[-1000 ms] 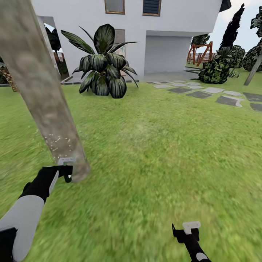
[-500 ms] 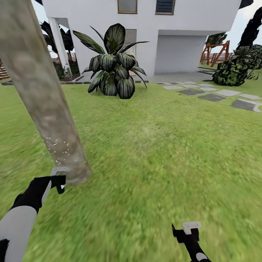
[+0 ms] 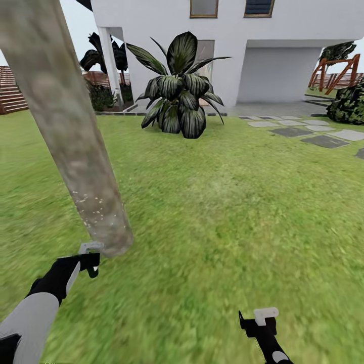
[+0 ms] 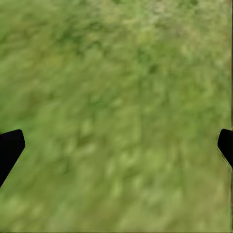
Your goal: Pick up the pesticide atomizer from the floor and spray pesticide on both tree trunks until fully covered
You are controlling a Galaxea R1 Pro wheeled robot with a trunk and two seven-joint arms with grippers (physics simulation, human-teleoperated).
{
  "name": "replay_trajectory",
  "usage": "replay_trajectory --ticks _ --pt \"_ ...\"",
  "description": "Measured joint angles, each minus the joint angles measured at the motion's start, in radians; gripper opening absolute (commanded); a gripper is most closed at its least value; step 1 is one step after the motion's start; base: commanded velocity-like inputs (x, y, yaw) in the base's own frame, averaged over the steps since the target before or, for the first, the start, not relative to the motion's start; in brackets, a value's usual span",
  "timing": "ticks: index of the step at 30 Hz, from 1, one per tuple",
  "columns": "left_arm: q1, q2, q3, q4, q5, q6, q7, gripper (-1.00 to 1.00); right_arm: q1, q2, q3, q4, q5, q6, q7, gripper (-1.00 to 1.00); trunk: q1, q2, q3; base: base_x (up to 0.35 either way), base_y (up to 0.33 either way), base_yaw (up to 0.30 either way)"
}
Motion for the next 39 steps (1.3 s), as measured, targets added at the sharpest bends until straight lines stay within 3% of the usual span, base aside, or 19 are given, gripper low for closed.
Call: replay_trajectory --ticks 5,18,30,39 --pt "0.003 -0.003 0.002 0.033 0.006 -0.052 0.042 -1.0 0.001 0.0 0.0 0.0 0.0 0.0 0.001 1.0 0.0 0.0 0.0 0.147 -0.239 0.006" --pt "0.017 -0.01 0.001 0.033 0.004 -0.056 0.043 -1.0 0.006 0.0 0.0 0.0 -0.001 0.0 0.0 1.0 0.0 0.0 0.0 0.178 -0.207 0.018" --pt "0.026 -0.039 -0.001 0.051 0.006 -0.058 0.043 -1.0 0.006 0.003 0.0 0.0 -0.001 0.0 0.0 1.0 0.0 0.0 -0.007 0.114 -0.248 0.24" --pt "0.027 -0.037 0.001 0.051 0.0 -0.057 0.043 -1.0 0.006 0.003 0.0 0.0 0.0 0.0 0.0 1.0 0.0 0.0 -0.013 0.27 -0.169 0.248"
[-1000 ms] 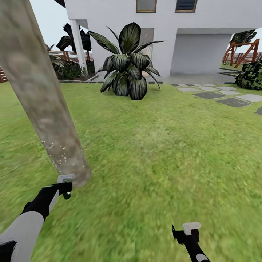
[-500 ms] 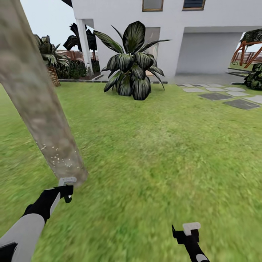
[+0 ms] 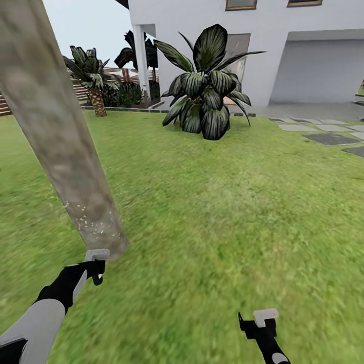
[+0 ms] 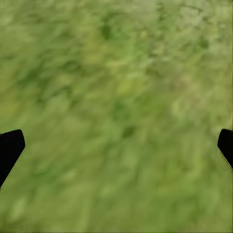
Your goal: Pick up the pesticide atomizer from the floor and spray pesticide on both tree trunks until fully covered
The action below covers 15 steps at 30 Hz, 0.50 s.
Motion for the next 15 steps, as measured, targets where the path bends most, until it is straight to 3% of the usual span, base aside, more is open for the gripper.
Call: replay_trajectory --ticks 4,15 --pt "0.0 0.0 0.0 0.0 0.0 0.0 0.0 -1.0 0.0 0.0 0.0 0.0 0.0 0.0 0.0 1.0 0.0 0.0 -0.002 0.27 -0.169 0.138" --pt "0.0 0.0 -0.001 0.006 0.001 0.0 0.0 -1.0 0.0 -0.001 0.0 0.0 0.0 0.0 0.0 1.0 0.0 0.0 -0.002 0.27 -0.169 0.005"
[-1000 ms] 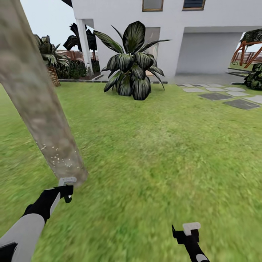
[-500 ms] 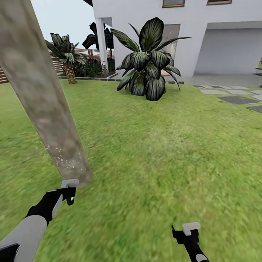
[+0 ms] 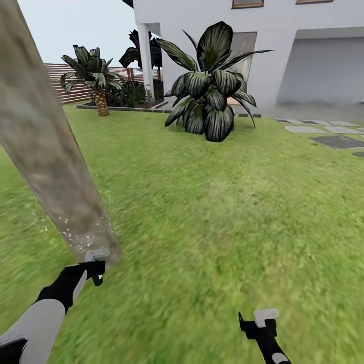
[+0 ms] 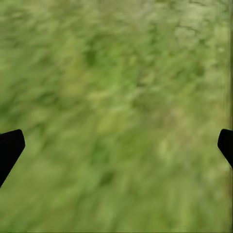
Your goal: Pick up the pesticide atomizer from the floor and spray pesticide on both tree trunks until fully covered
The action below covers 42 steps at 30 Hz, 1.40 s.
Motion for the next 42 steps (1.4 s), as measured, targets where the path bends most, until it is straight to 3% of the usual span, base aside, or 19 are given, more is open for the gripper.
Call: replay_trajectory --ticks 5,15,23,34,42 --pt "0.0 0.0 0.001 0.0 0.0 0.0 0.0 -1.0 0.0 0.0 0.0 0.0 -0.001 0.0 0.0 1.0 0.0 0.0 0.0 0.221 -0.187 0.041" --pt "0.0 0.0 0.001 0.0 -0.001 0.0 0.001 -1.0 0.0 0.0 0.0 0.0 -0.001 0.0 0.0 1.0 0.001 0.0 0.0 -0.103 -0.266 0.267" --pt "0.002 -0.001 0.001 0.0 0.001 -0.001 0.001 -1.0 0.0 0.001 0.0 0.0 -0.001 0.0 0.0 1.0 0.0 0.0 0.0 0.179 -0.221 0.278" --pt "0.001 -0.002 0.0 -0.008 0.004 -0.001 0.0 -1.0 0.0 0.001 0.0 0.0 -0.001 0.0 0.0 1.0 0.001 0.0 0.0 -0.021 -0.022 0.278" --pt "-0.018 -0.015 -0.006 -0.133 -0.003 0.035 -0.001 -1.0 0.0 0.001 0.0 0.0 -0.001 0.0 0.0 1.0 0.0 0.0 0.0 -0.078 0.0 0.142"
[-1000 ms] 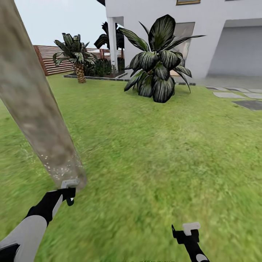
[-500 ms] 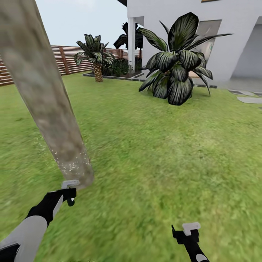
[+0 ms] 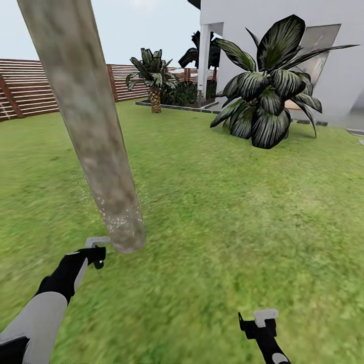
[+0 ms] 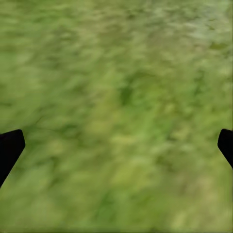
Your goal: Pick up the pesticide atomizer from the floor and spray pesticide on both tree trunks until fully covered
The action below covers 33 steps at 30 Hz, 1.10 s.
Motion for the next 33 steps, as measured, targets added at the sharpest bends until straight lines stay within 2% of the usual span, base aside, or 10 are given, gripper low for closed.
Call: replay_trajectory --ticks 4,8,11,14,17,19,33 --pt "-0.027 -0.005 -0.002 -0.011 0.002 0.06 -0.008 -1.0 0.0 -0.001 0.0 0.0 0.001 0.0 0.0 1.0 0.0 0.0 0.0 -0.001 0.0 0.003" --pt "-0.038 0.007 -0.012 -0.014 -0.004 0.064 -0.008 -1.0 0.0 -0.003 0.0 0.0 0.001 0.0 0.0 1.0 0.0 0.0 0.0 0.0 0.0 0.0" --pt "-0.027 0.011 -0.016 -0.105 -0.004 0.065 -0.006 -1.0 0.0 -0.004 0.0 -0.001 0.001 0.0 0.0 1.0 0.0 0.0 0.0 0.087 0.0 0.0" --pt "-0.024 0.0 -0.027 -0.162 -0.004 0.078 -0.005 -1.0 0.0 -0.003 0.0 -0.001 0.0 0.0 0.0 1.0 -0.001 0.0 0.0 0.286 0.0 0.0" --pt "-0.023 -0.003 -0.07 -0.167 -0.002 0.118 -0.004 -1.0 0.0 -0.003 0.0 -0.001 0.0 0.0 -0.001 1.0 -0.001 0.0 0.0 0.317 -0.053 0.012" --pt "-0.023 -0.001 -0.082 -0.167 -0.003 0.122 -0.004 -1.0 0.0 -0.003 0.0 -0.001 0.0 0.0 -0.001 1.0 0.0 0.0 0.0 0.24 -0.168 0.164" --pt "-0.025 -0.004 -0.087 -0.168 0.002 0.124 -0.004 -1.0 0.0 -0.003 0.0 0.0 0.0 0.0 -0.001 1.0 0.0 0.0 0.0 0.003 -0.265 0.264"
